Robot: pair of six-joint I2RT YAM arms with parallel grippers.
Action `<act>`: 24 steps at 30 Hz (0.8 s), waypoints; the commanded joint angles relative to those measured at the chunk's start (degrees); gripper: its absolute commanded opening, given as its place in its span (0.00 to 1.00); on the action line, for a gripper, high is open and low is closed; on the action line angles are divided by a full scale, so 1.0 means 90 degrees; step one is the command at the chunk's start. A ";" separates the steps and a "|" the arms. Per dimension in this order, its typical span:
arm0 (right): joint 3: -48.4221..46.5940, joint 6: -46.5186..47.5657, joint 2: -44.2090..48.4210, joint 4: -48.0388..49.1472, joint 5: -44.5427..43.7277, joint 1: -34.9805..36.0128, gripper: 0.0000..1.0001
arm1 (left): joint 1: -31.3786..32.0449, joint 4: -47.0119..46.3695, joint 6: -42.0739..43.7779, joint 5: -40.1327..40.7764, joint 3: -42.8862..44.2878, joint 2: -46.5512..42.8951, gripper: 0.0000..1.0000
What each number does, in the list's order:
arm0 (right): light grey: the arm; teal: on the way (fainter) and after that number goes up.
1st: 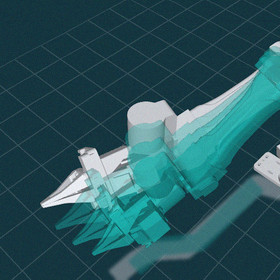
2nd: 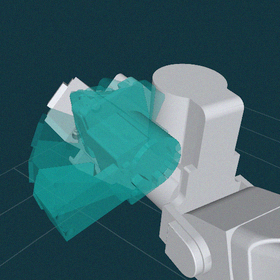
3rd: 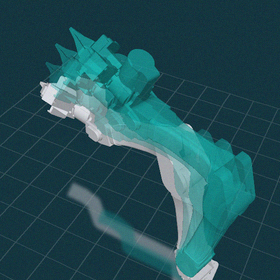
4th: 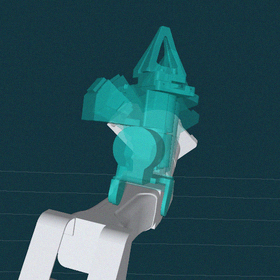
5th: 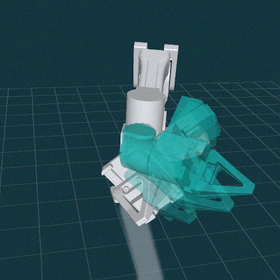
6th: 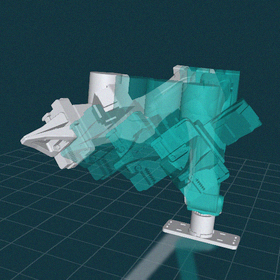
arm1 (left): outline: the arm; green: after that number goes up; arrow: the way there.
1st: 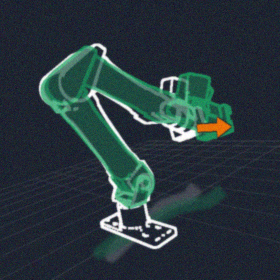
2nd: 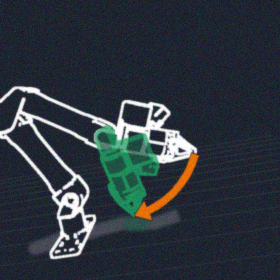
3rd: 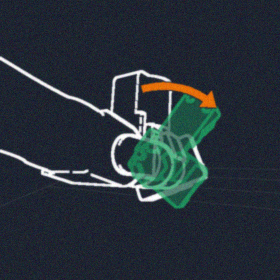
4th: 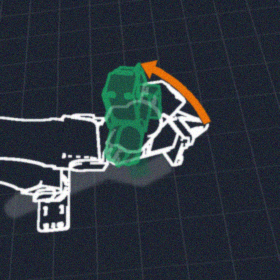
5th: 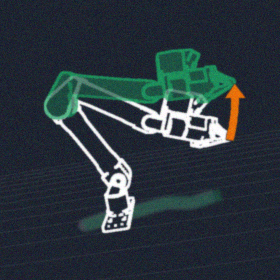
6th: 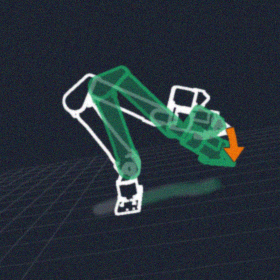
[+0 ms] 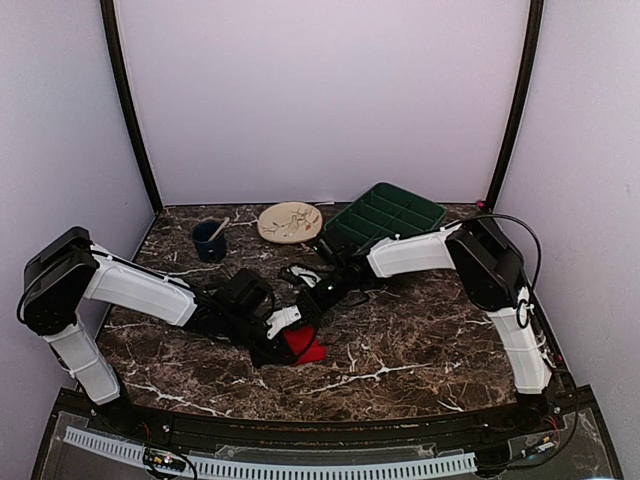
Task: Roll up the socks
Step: Roll the sock at the center of the board.
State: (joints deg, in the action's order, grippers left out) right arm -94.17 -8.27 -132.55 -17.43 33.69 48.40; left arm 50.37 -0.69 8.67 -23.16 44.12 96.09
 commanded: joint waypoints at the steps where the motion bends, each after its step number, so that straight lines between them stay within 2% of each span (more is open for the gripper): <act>1: 0.0457 -0.0145 -0.0094 -0.0529 -0.1373 -0.0063 0.00 | -0.0039 0.0396 0.0030 0.0087 0.0072 0.0122 0.05; 24: 0.0872 -0.0436 0.0311 -0.0604 -0.2132 -0.0214 0.00 | -0.0050 0.0738 -0.0216 0.0330 0.0206 -0.0282 0.05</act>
State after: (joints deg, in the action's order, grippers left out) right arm -89.17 -11.40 -128.05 -15.88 22.90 48.31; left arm 50.02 2.24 7.60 -20.36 45.74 95.74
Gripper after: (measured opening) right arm 0.008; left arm 0.049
